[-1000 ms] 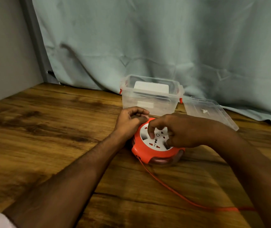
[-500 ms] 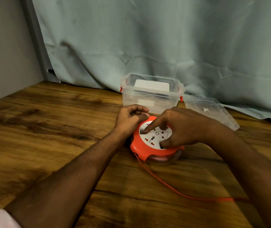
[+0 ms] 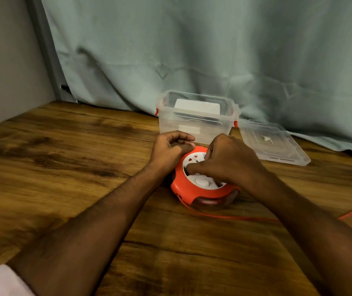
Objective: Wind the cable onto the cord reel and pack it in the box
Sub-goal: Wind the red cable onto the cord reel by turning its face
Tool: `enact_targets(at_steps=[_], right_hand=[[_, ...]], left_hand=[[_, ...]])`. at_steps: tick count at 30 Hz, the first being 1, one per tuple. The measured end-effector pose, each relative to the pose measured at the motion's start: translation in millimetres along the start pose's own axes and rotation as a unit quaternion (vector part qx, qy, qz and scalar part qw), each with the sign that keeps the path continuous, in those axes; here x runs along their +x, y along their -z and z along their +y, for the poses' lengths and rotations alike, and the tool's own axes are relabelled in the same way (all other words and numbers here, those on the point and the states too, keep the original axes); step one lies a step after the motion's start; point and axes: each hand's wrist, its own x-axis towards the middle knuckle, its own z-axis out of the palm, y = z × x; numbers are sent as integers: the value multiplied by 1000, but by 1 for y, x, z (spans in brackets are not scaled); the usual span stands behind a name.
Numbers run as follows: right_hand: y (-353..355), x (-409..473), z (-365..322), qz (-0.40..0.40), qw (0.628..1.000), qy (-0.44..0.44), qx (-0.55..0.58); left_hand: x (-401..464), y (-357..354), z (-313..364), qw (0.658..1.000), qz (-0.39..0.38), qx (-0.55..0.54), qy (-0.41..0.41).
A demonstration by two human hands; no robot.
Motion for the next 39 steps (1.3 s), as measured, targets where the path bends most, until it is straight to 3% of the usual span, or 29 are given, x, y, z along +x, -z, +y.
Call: enact_targets(at_steps=[4,7,9,12,18,32,39], right_hand=[[8,1,5,-23,998,44,-35],[23,2,11,-70,981,163,-73],[33,5,14,-142,961,228,-63],[41,4,17,-229,942,245,-19],[40,3,18,-255,932,257,-15],[30,3,18,-192,952,238,-4],[15,-7,20,-79,980,178,39]], left_hand=[[0,3,-1,1000,0,1,5],[1,3,-2,1000,10,1,5],[1,3,-2,1000,10,-5,5],[2,3,-3,1000,6,8,-2],[1,3,-5,1000,7,6,4],[1,4,-4,1000,0,-1,-12],[-4,4,-1,1000,20,10,-12]])
